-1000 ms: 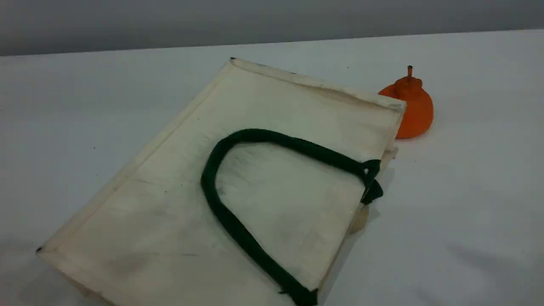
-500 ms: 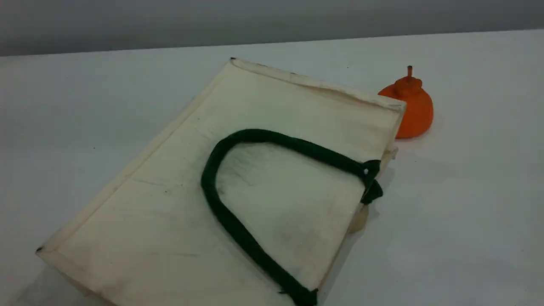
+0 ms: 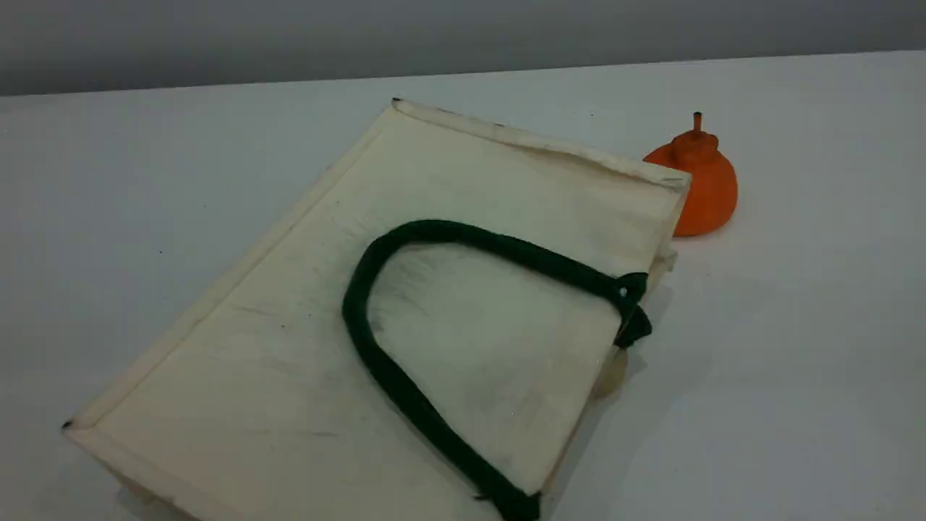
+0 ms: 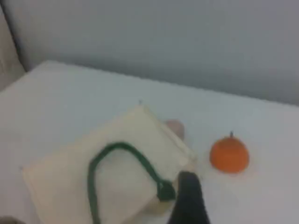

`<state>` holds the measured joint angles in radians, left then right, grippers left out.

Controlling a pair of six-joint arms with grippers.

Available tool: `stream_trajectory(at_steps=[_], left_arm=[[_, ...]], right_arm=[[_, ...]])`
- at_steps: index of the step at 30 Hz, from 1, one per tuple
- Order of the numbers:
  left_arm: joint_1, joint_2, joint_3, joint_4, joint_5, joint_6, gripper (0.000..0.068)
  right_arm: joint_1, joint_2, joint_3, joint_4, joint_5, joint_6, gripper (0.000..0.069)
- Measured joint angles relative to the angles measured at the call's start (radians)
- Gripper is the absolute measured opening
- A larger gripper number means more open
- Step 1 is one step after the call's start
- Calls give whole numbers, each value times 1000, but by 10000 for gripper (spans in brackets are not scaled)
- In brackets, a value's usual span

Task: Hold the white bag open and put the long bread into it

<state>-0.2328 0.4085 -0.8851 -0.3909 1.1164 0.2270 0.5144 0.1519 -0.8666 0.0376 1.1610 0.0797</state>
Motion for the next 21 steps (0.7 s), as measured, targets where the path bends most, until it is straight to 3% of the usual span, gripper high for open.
stream_trajectory(at_steps=[8,12,17,21], left_arm=[[1,-92,68,159,73,-66,461],[1,-135,135,183,90,-89,461],[1,-214,224,183,90,-88,461],[1,-283,279,223,83,-121,461]], right_arm=[[0,-128,234,-38,-19,3,484],[0,-154,318,-38,-38,8,484],[0,-152,350,-38,-113,16,483],[0,-152,356,-45,-102,17,483]])
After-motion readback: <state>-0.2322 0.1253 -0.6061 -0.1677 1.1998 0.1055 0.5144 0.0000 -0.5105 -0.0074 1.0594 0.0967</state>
